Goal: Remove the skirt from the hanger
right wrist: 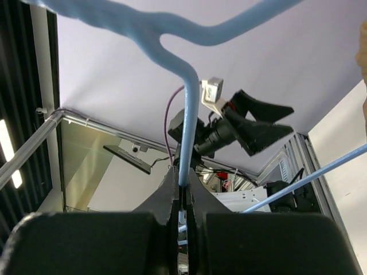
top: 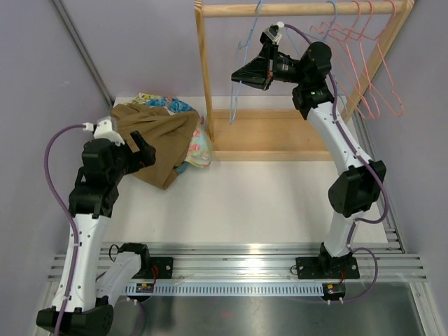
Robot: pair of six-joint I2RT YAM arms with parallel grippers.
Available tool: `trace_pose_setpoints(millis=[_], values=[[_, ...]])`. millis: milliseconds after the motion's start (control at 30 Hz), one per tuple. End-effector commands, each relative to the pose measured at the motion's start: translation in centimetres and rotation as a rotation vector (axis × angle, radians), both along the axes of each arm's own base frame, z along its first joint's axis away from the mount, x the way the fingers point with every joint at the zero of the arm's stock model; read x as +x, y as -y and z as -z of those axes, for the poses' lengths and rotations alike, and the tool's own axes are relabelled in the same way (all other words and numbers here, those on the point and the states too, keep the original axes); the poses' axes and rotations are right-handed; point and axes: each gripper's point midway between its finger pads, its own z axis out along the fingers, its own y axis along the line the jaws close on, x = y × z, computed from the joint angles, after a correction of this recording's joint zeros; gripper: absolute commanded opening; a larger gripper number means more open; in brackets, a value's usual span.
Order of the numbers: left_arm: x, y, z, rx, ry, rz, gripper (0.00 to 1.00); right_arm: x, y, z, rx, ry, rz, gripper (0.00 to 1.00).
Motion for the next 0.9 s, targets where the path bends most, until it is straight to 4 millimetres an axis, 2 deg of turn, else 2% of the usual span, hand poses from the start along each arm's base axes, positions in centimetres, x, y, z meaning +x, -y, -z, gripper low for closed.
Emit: trace_pose_setpoints(millis=[0, 33, 100, 233, 467, 633, 867], values=[[-1.9, -0.7, 5.3, 0.065, -0.145, 0.006, 0.99, -0.5, 0.2, -4.0, 0.099, 0.127, 0.005, 0.00], [-2.4, -0.7, 5.3, 0.070, -0.136, 0.009, 0.99, -0.5, 0.2, -4.6, 0.133, 0.166, 0.008, 0.00], [-2.9, -1.4, 6.6, 0.100, -0.166, -0.015, 0.99, 0.6, -0.1, -4.6, 0.158, 0.137, -0.002, 0.00], [-3.0, -1.2, 7.4, 0.092, -0.160, -0.008, 0.99, 2.0, -0.4, -4.8, 0.199, 0.139, -0.006, 0.00], [-2.9, -1.1, 8.2, 0.089, -0.167, -0.001, 0.99, 4.4, -1.0, -2.2, 0.181, 0.052, 0.016, 0.00], [-2.9, -0.8, 8.2, 0.084, -0.164, 0.008, 0.99, 6.3, -1.5, -1.1, 0.190, -0.001, 0.038, 0.00], [-2.9, -0.9, 8.3, 0.090, -0.165, 0.006, 0.99, 6.6, -1.5, 0.5, 0.175, -0.060, 0.063, 0.00]])
